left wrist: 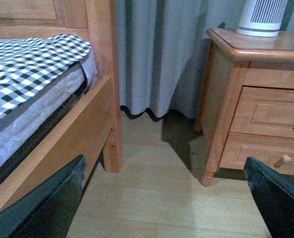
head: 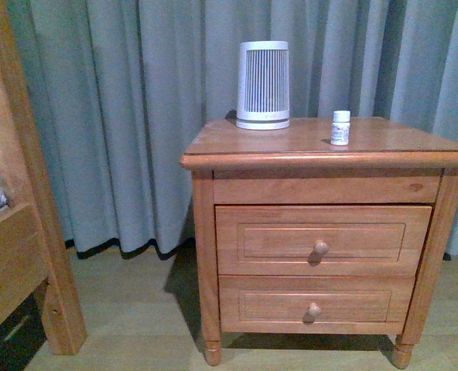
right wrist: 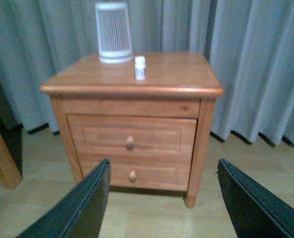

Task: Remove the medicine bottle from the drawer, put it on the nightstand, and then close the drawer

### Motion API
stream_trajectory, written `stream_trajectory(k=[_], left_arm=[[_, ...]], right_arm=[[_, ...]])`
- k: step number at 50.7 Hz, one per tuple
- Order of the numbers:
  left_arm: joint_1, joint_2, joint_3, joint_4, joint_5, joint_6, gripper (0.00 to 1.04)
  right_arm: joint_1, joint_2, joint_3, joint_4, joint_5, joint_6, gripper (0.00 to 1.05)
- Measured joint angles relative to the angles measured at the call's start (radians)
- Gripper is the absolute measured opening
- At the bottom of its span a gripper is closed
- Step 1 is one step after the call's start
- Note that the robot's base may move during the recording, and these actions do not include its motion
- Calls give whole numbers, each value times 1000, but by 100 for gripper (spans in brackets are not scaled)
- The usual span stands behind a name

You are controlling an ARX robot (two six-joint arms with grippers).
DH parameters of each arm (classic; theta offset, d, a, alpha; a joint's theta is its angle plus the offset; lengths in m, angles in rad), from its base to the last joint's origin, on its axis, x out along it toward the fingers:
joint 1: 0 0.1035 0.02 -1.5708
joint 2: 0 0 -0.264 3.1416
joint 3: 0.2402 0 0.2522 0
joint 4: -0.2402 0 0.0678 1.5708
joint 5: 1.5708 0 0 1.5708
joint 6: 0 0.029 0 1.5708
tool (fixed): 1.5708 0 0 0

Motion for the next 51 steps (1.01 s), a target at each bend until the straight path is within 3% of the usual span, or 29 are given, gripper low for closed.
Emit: stream_trajectory(k=[18,51], left_arm=[[0,0,0,0,0,0,98],[0,0,0,0,0,0,98]], right_arm=[[2,-99,-169,61,2,-21,2],[2,-187,-286,90,2,-23,3]])
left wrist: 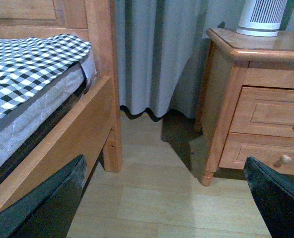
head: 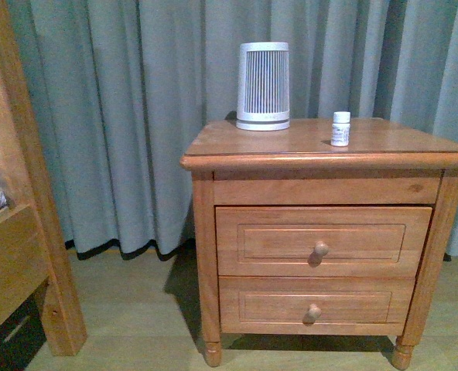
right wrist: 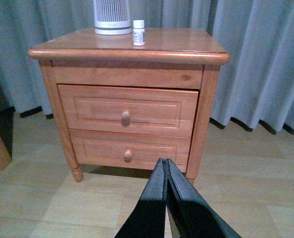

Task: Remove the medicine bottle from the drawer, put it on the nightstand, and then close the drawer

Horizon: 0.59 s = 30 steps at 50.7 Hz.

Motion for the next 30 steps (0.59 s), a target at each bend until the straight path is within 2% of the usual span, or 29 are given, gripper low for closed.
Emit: stream_trajectory(k=[7,12,19,22,29,30], left_arm=[[0,0,0,0,0,0,98],[0,0,0,0,0,0,98],[0,0,0,0,0,0,98],[0,0,0,0,0,0,98],[0,0,0,0,0,0,98],[0,0,0,0,0,0,98]], right_arm=[[0,-37,-33,4,0,0,3],[0,-40,-33,5,0,-1,20],[0,-42,-33,5,0,-1,55],[0,-42,-33,5,0,-1,65],[0,-42,-33,5,0,-1,98],[0,-42,-33,5,0,-1,99]])
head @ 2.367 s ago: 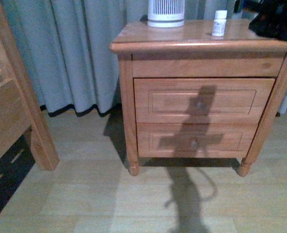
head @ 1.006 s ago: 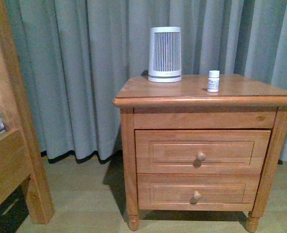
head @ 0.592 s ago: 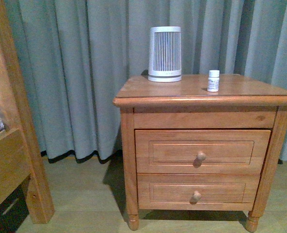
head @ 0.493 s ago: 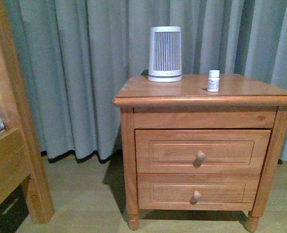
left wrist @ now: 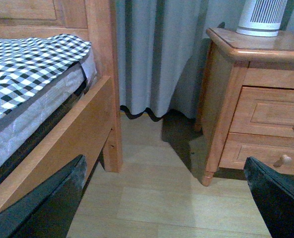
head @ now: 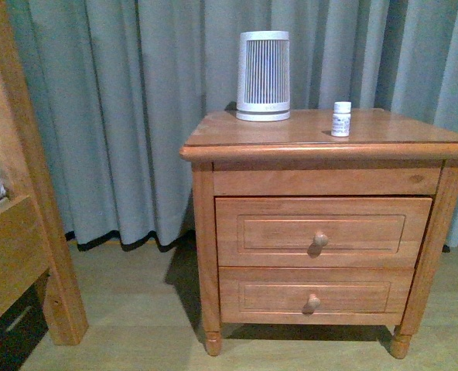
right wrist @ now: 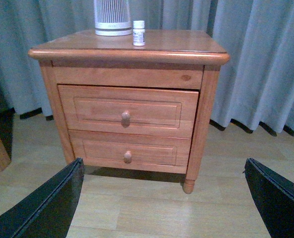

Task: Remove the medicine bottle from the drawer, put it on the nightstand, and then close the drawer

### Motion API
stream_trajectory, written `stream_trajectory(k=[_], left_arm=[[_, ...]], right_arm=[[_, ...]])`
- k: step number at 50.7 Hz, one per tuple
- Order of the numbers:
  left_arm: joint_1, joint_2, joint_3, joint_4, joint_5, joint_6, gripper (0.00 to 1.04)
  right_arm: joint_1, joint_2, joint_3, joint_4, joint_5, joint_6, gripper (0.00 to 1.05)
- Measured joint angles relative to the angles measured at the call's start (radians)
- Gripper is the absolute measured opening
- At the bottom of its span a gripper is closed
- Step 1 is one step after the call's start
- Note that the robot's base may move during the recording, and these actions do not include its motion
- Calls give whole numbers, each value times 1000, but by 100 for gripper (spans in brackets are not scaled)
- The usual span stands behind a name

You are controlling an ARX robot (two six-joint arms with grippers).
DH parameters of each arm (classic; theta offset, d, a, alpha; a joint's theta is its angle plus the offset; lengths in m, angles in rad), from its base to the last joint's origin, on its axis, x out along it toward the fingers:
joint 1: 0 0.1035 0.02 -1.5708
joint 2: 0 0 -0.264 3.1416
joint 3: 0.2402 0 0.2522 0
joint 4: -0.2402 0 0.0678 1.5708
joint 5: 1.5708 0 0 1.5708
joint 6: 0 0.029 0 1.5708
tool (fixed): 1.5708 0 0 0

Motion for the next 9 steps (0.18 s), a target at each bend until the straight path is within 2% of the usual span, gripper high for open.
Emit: stream_trajectory(k=[9], left_arm=[[0,0,0,0,0,0,98]], right_arm=[[0,0,0,0,0,0,98]])
